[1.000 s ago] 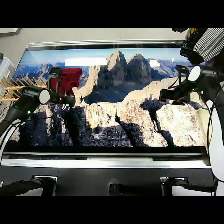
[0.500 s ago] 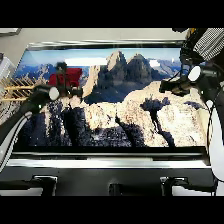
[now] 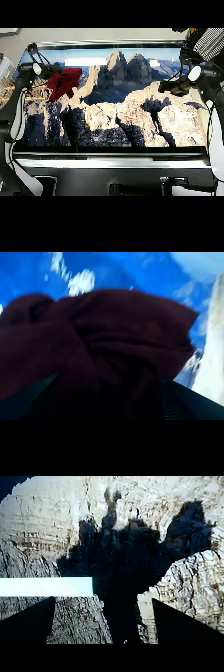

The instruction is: Fold the clothes and pants, and hang the long-sleeved shirts on hangers.

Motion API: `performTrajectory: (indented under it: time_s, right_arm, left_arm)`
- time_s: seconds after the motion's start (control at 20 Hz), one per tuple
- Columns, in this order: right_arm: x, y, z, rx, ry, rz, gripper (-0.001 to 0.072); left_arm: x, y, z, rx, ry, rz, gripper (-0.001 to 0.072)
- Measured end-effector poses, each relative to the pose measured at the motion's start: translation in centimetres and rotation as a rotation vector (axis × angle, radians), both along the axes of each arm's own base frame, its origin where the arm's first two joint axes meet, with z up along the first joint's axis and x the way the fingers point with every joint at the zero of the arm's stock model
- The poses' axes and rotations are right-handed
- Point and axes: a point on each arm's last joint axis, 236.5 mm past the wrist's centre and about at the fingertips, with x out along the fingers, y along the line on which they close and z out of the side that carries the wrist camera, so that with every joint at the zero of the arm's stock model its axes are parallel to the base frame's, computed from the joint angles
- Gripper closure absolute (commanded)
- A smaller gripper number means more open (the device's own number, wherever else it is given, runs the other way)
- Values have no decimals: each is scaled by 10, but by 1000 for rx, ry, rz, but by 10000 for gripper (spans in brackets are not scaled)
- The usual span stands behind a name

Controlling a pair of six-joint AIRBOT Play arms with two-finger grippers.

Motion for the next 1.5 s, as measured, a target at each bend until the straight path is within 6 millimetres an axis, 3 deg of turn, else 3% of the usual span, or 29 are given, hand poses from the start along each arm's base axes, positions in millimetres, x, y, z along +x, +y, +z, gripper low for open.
performTrajectory:
  time_s: [0.15, 0.2, 0.25, 0.3, 0.4, 0.5, 0.6, 0.7, 0.75, 0.85, 0.95, 1.05, 1.1, 1.2, 1.25, 1.35, 1.5]
  right_arm:
    - [-2, 4, 0, 18, 8, 3, 37]
    - [-3, 5, -1, 24, 13, 4, 37]
    - [-5, 7, -1, 30, 22, 5, 36]
    - [-6, 9, -1, 39, 28, 6, 36]
    - [-9, 15, 0, 65, 38, 7, 36]
    - [-11, 19, 4, 83, 38, 10, 36]
    - [-12, 18, 16, 74, 11, 24, 36]
    - [-12, 12, 37, 40, -38, 32, 36]
    - [-12, 8, 50, 19, -68, 34, 36]
    - [-17, -3, 86, -43, -150, 42, 37]
    - [-27, -15, 120, -106, -220, 39, 37]
    - [-42, -26, 156, -161, -289, 30, 37]
    - [-52, -29, 171, -183, -318, 26, 37]
    - [-73, -37, 195, -217, -353, 14, 37]
    - [-83, -41, 204, -236, -362, 7, 37]
    - [-101, -48, 212, -268, -351, -5, 38]
    - [-119, -49, 204, -261, -290, -14, 38]
  left_arm:
    - [-12, 0, -50, -43, 122, 29, 3]
    - [-16, -3, -63, -63, 154, 33, 155]
    - [-20, -9, -74, -86, 189, 32, 467]
    - [-24, -15, -82, -109, 214, 30, 677]
    - [-27, -28, -84, -155, 234, 21, 686]
    - [-25, -45, -67, -188, 214, -23, 687]
    - [-9, -66, -3, -182, 61, -101, 687]
    - [-8, -94, 85, -135, -120, -207, 687]
    - [-17, -114, 136, -108, -214, -272, 686]
    - [-55, -156, 233, -64, -384, -396, 686]
    - [-110, -201, 298, -43, -485, -520, 686]
    - [-174, -248, 338, -58, -546, -650, 687]
    - [-203, -269, 344, -73, -548, -710, 687]
    - [-256, -310, 330, -106, -505, -827, 687]
    - [-280, -329, 313, -130, -463, -876, 686]
    - [-315, -357, 257, -159, -334, -938, 686]
    - [-340, -365, 143, -142, -120, -933, 685]
